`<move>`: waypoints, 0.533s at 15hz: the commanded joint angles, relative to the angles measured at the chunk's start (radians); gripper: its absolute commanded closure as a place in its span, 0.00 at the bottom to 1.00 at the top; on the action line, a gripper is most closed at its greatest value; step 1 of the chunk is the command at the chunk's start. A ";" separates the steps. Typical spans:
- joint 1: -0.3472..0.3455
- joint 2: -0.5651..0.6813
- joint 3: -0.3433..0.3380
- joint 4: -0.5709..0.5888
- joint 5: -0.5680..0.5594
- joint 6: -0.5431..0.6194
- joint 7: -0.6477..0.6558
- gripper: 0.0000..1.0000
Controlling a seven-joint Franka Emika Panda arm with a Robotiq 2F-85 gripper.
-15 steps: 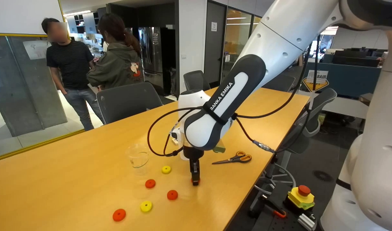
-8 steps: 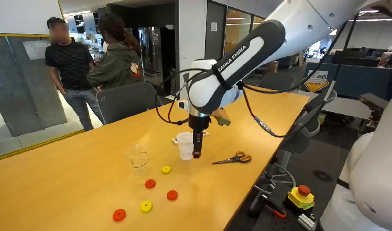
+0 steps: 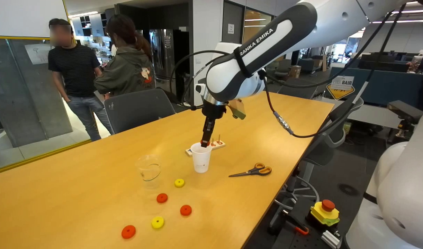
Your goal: Put the orange rings inside the white cup, place the yellow rings inside the clear cup
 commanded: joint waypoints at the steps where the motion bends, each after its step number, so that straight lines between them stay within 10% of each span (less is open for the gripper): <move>1: 0.010 0.055 -0.018 0.037 0.011 0.080 -0.003 0.75; 8: -0.008 0.163 -0.009 0.105 0.004 0.081 0.012 0.76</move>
